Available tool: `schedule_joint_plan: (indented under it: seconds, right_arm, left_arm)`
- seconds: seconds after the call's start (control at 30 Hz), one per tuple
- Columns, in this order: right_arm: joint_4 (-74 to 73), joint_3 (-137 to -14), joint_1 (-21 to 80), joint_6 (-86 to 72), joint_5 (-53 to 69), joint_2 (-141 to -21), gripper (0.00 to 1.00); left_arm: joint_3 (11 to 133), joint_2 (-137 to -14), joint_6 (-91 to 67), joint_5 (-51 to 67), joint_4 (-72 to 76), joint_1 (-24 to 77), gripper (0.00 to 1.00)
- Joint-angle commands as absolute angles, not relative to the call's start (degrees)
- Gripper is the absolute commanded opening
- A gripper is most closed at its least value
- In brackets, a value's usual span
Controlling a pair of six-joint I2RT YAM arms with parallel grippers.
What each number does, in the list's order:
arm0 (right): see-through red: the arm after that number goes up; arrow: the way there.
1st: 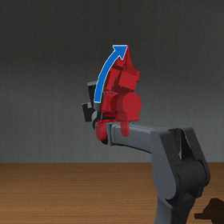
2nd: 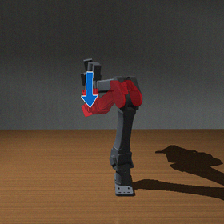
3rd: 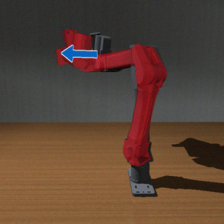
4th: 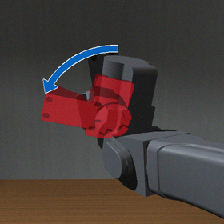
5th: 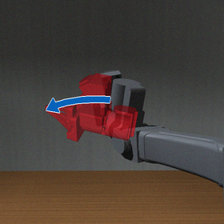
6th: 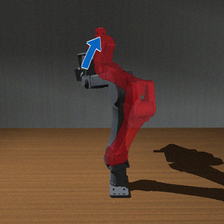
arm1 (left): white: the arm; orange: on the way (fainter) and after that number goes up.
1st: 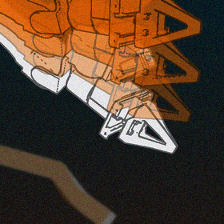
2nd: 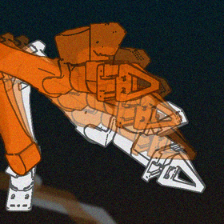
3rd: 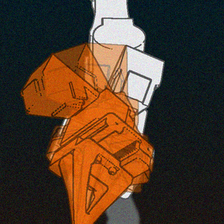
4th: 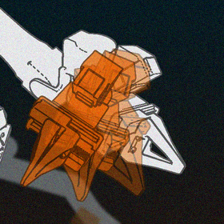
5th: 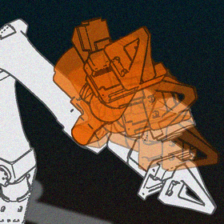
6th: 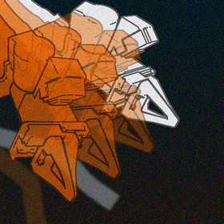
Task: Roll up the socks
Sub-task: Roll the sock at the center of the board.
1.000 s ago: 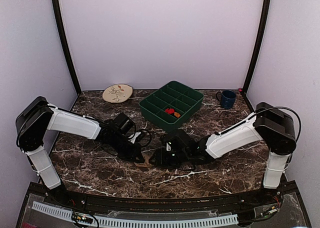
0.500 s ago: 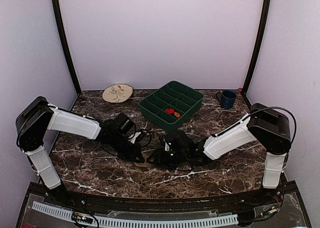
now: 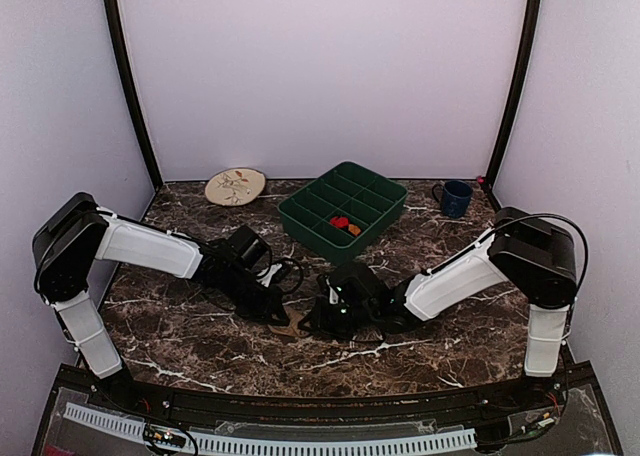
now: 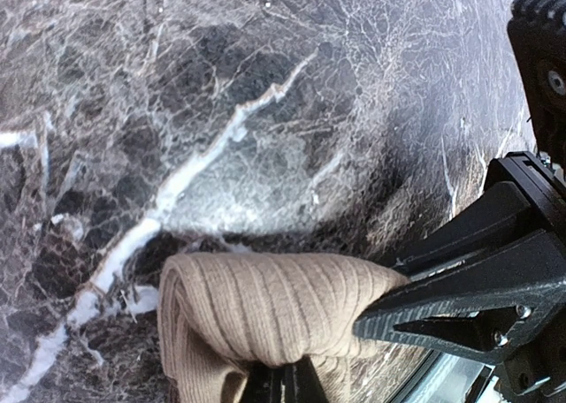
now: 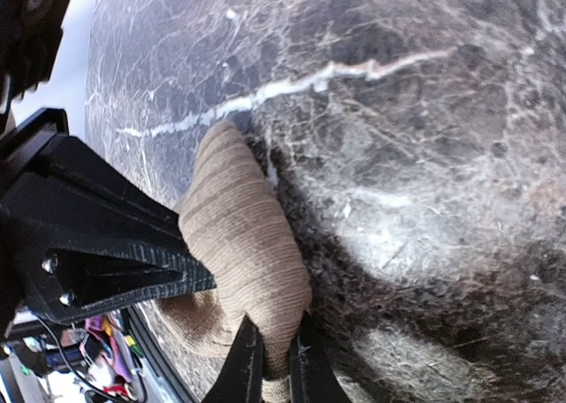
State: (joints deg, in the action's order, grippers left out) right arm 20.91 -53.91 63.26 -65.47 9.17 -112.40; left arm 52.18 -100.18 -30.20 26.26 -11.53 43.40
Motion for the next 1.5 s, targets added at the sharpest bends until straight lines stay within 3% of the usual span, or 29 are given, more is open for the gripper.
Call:
schedule_joint_plan:
  seconds: [0.0,0.43,1.0,1.47]
  right_arm:
    - [16.6,-55.6,63.2,-60.4,7.4,-113.1,0.00]
    - [0.1,-63.6,67.6,-42.7,-8.2,-111.7,0.00]
    - [-17.7,-77.8,77.5,-27.7,-32.1,-119.0,0.00]
    - [-22.5,-81.2,87.0,-18.1,-50.7,-127.0,0.00]
  left_arm:
    - [52.1,-101.8,-30.3,22.8,-14.9,43.4,0.00]
    - [53.0,-94.3,-32.8,22.4,-18.0,40.9,0.15]
    - [52.1,-88.5,-34.7,21.5,-19.9,39.0,0.18]
    - [55.3,-89.8,-32.1,27.7,-22.9,36.9,0.21]
